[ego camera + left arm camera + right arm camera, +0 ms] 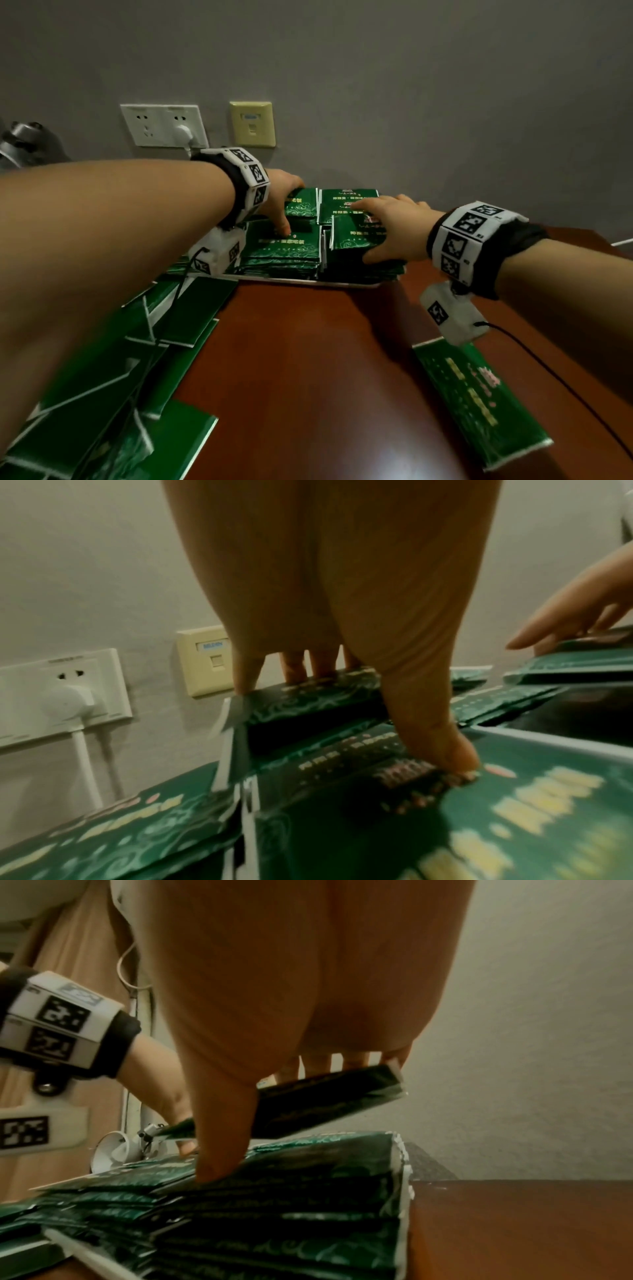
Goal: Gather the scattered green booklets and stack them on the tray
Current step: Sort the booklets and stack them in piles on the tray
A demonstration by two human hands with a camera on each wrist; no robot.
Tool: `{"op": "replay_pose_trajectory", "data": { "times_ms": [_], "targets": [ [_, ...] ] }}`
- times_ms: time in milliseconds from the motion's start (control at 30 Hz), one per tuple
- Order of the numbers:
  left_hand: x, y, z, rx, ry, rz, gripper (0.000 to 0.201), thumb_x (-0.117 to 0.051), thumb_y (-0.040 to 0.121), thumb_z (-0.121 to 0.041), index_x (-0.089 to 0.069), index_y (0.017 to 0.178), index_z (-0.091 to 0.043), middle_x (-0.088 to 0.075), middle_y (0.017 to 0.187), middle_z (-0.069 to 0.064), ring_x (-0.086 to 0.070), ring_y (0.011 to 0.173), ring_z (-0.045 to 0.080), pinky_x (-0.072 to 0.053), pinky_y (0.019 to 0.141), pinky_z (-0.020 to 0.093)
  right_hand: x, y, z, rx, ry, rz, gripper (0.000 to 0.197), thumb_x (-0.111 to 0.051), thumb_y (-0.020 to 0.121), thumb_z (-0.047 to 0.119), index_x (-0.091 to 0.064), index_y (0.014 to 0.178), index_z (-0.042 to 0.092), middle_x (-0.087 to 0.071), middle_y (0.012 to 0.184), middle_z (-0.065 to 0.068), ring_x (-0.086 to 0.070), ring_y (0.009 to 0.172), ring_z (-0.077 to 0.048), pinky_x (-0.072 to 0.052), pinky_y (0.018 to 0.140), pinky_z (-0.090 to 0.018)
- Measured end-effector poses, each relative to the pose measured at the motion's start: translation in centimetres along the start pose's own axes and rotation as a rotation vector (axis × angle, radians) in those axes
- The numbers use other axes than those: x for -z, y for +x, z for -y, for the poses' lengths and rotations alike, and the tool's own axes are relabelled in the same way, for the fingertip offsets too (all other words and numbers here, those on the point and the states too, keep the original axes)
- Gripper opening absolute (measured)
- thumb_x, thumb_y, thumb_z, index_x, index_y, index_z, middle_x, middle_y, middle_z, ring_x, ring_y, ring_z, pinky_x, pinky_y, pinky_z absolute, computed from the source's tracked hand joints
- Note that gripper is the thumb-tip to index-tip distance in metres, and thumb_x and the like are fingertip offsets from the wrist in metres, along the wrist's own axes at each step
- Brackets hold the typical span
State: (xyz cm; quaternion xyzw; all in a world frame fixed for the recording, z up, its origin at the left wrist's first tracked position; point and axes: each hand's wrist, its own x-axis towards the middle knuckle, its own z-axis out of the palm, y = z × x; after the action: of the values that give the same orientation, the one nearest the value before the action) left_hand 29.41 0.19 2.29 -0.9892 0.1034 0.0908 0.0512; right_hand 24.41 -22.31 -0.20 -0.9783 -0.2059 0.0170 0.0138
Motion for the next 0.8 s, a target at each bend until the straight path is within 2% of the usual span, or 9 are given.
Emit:
{"op": "replay_pose_trajectory", "data": {
  "times_ms": [133, 300, 433, 500, 600, 700, 800],
  "targets": [
    [-0.1, 2.3, 0.0, -0.013, 0.032, 0.041, 0.102, -0.086, 0.068, -0.034, -0.028, 0.149, -0.011, -0.042, 0.148, 0.010, -0.044, 0.132, 0.029, -0.038, 0.109, 0.041, 0.0, 1.3, -0.3, 0.016, -0.006, 0.030, 0.094, -0.074, 0.073, 0.055, -0.022, 0.150, 0.036, -0.036, 0.151, 0.005, -0.032, 0.136, -0.028, -0.031, 0.109, -0.050],
    [-0.3, 2.7, -0.2, 0.014, 0.051, 0.089, 0.103, -0.084, 0.070, -0.035, -0.024, 0.152, -0.021, -0.044, 0.147, 0.006, -0.043, 0.132, 0.029, -0.037, 0.110, 0.044, 0.0, 1.9, -0.1, 0.013, -0.003, 0.050, 0.098, -0.076, 0.072, 0.054, -0.022, 0.150, 0.034, -0.040, 0.148, 0.007, -0.036, 0.134, -0.026, -0.037, 0.105, -0.049],
    [0.4, 1.2, -0.5, 0.037, 0.016, 0.023, 0.099, -0.080, 0.074, -0.039, -0.023, 0.152, -0.020, -0.040, 0.150, 0.008, -0.041, 0.134, 0.030, -0.037, 0.110, 0.043, 0.2, 1.2, -0.3, 0.002, 0.018, 0.043, 0.097, -0.075, 0.073, 0.056, -0.020, 0.151, 0.035, -0.037, 0.150, 0.006, -0.032, 0.137, -0.027, -0.035, 0.107, -0.051],
    [0.6, -0.2, -1.4, 0.005, 0.021, -0.088, 0.088, -0.075, 0.079, -0.043, -0.029, 0.150, -0.018, -0.044, 0.145, 0.009, -0.043, 0.131, 0.030, -0.037, 0.106, 0.041, 0.3, 0.2, -0.5, -0.009, 0.009, 0.023, 0.095, -0.073, 0.075, 0.056, -0.019, 0.151, 0.035, -0.035, 0.152, 0.005, -0.030, 0.138, -0.028, -0.033, 0.109, -0.052],
    [0.4, -2.4, -4.0, -0.085, 0.035, -0.238, 0.062, -0.067, 0.087, -0.042, -0.044, 0.139, -0.018, -0.051, 0.129, 0.011, -0.044, 0.120, 0.030, -0.039, 0.099, 0.039, 0.1, -1.9, -0.6, -0.045, 0.006, -0.013, 0.091, -0.069, 0.078, 0.056, -0.019, 0.151, 0.033, -0.033, 0.152, 0.003, -0.031, 0.136, -0.029, -0.032, 0.108, -0.050],
    [-0.2, -5.4, -8.1, -0.236, 0.022, -0.303, 0.039, -0.061, 0.089, -0.034, -0.056, 0.125, -0.019, -0.056, 0.114, 0.009, -0.048, 0.110, 0.028, -0.042, 0.091, 0.038, -0.3, -5.1, -0.8, -0.086, 0.006, -0.030, 0.089, -0.067, 0.080, 0.055, -0.019, 0.151, 0.031, -0.034, 0.152, 0.000, -0.031, 0.136, -0.030, -0.031, 0.106, -0.048],
    [-1.4, -8.5, -12.9, -0.373, -0.057, -0.332, 0.020, -0.057, 0.088, -0.022, -0.067, 0.104, -0.015, -0.064, 0.101, 0.008, -0.058, 0.096, 0.028, -0.045, 0.079, 0.033, -0.7, -8.9, -2.0, -0.130, 0.028, -0.049, 0.085, -0.064, 0.082, 0.055, -0.021, 0.151, 0.030, -0.034, 0.151, -0.002, -0.030, 0.137, -0.031, -0.030, 0.106, -0.049]
  ]
}}
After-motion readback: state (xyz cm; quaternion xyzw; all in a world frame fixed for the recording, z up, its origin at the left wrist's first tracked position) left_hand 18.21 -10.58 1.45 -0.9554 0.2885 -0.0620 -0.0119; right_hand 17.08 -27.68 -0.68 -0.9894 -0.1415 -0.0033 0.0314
